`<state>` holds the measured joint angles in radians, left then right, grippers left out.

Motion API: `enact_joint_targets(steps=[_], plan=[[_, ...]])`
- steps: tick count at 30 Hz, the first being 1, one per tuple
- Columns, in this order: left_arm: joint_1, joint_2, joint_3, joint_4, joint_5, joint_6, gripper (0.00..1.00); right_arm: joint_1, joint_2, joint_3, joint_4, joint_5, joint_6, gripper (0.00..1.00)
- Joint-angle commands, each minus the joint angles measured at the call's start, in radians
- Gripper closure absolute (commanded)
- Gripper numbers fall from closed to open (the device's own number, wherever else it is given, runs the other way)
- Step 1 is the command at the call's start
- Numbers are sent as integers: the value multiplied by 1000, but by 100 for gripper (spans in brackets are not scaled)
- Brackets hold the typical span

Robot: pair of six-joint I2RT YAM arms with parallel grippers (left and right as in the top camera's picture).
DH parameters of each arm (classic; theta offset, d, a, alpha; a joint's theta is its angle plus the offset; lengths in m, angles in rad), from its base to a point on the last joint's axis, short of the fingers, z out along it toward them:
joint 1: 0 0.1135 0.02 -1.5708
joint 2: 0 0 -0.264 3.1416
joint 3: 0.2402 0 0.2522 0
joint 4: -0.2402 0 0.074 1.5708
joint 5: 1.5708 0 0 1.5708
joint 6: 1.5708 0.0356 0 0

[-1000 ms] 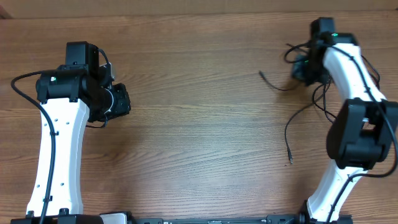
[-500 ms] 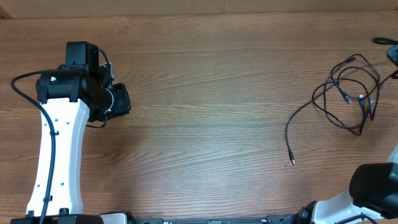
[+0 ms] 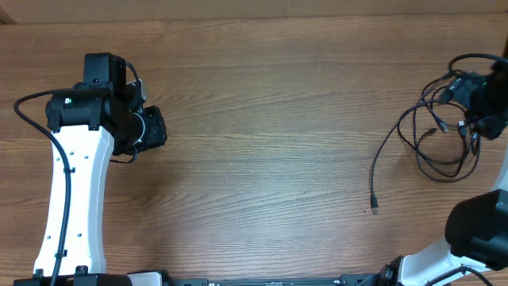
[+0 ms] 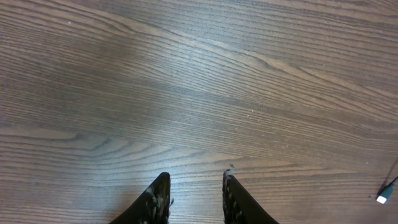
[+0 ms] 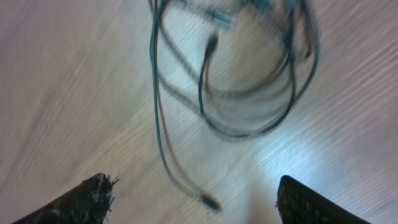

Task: Untangle cables

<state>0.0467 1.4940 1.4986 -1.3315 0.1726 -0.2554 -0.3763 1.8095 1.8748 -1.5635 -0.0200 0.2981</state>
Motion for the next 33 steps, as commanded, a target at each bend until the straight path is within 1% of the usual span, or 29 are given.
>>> enact_joint_targets(steps=[1,5,8,15,17,20,22,23,24,27,29,30,33], plan=[[-1,-13,11,4,12,5,72,31,-11,-58,-25,-53,-42,16],[-1,-13,11,8,12,5,71,80,-11,-188,8,-53,-41,15],[-1,-13,11,9,12,8,72,137,-11,-325,96,-53,-40,15],[-1,-13,11,8,12,8,72,238,-11,-568,371,-49,-33,16],[-1,-13,11,8,12,9,72,257,-11,-634,454,-49,-10,16],[-1,-13,11,9,12,8,72,272,-11,-713,558,-49,17,18],[-1,-13,11,9,12,8,72,276,-11,-755,617,-49,40,24],[-1,-13,11,9,12,8,72,276,-11,-768,638,-49,48,29],[-1,-13,11,9,12,8,72,276,-11,-780,660,-49,50,37],[-1,-13,11,8,12,8,72,276,-11,-787,686,-50,50,69],[-1,-13,11,8,12,8,72,276,-13,-784,691,-53,50,86],[-1,-13,11,8,12,8,72,276,-13,-777,686,-53,50,96],[-1,-13,11,9,12,8,71,274,-13,-729,636,-49,49,96]])
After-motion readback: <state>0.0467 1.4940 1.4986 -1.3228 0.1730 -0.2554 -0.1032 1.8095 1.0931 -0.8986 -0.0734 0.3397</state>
